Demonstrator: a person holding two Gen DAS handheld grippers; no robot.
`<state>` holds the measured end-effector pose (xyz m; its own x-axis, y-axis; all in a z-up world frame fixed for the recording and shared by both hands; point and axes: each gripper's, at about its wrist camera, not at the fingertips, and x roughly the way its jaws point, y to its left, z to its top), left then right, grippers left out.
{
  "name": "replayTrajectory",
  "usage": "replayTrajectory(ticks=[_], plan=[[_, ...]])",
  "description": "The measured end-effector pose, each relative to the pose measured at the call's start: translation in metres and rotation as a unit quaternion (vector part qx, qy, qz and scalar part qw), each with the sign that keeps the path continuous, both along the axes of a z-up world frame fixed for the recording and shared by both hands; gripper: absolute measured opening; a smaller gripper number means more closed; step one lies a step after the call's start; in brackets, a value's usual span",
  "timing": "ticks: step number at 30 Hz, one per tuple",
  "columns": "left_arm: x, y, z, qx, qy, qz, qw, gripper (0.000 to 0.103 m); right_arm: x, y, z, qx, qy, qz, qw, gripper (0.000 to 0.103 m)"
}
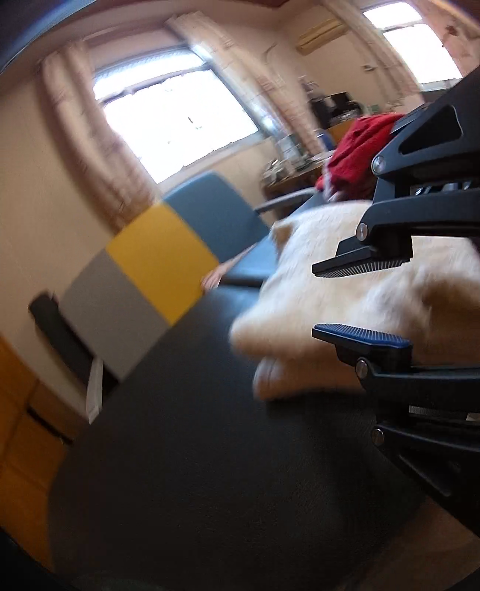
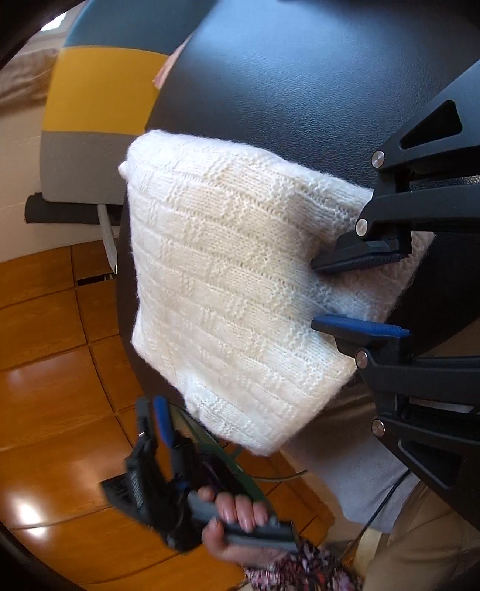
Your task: Fold clothes
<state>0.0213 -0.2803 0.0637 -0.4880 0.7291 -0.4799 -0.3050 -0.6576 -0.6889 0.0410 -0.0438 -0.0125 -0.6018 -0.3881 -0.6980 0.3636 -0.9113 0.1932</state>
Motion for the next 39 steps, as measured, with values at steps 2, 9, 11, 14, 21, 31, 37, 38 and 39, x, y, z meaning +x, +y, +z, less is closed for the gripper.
replayTrajectory(ticks=[2,9,11,14,21,31,37,38,39], plan=[[0.014,0.030,0.009,-0.034,0.025,-0.053,0.9977,0.025,0.000,0.001,-0.003,-0.007,-0.001,-0.002,1.000,0.026],[0.032,0.043,-0.036,-0.125,-0.035,-0.066,0.9892,0.005,0.004,0.005,-0.007,-0.022,-0.009,-0.004,1.000,0.025],[0.035,0.021,-0.053,-0.093,-0.077,-0.050,0.9914,0.000,0.005,0.004,-0.002,-0.018,-0.015,0.003,1.000,0.025],[0.051,0.013,-0.044,-0.087,-0.051,-0.044,0.9939,0.008,0.003,0.000,0.024,-0.025,0.008,0.026,0.999,0.027],[0.057,0.002,-0.053,-0.121,-0.050,-0.033,0.9909,0.015,-0.046,-0.085,0.059,0.036,0.033,0.157,0.986,0.027],[0.052,0.001,-0.056,-0.157,-0.049,-0.031,0.9859,0.014,-0.108,-0.143,0.012,0.022,-0.013,0.163,0.986,0.014],[0.044,-0.023,-0.026,-0.077,-0.043,0.004,0.9961,0.015,-0.066,-0.057,0.056,-0.082,0.044,0.055,0.994,0.057],[0.040,-0.021,-0.018,-0.082,-0.025,0.010,0.9962,0.017,-0.063,-0.036,0.063,-0.085,0.057,0.012,0.995,0.059],[0.036,-0.019,-0.009,-0.087,-0.008,0.016,0.9960,0.019,-0.066,-0.015,0.064,-0.081,0.057,-0.033,0.995,0.059]])
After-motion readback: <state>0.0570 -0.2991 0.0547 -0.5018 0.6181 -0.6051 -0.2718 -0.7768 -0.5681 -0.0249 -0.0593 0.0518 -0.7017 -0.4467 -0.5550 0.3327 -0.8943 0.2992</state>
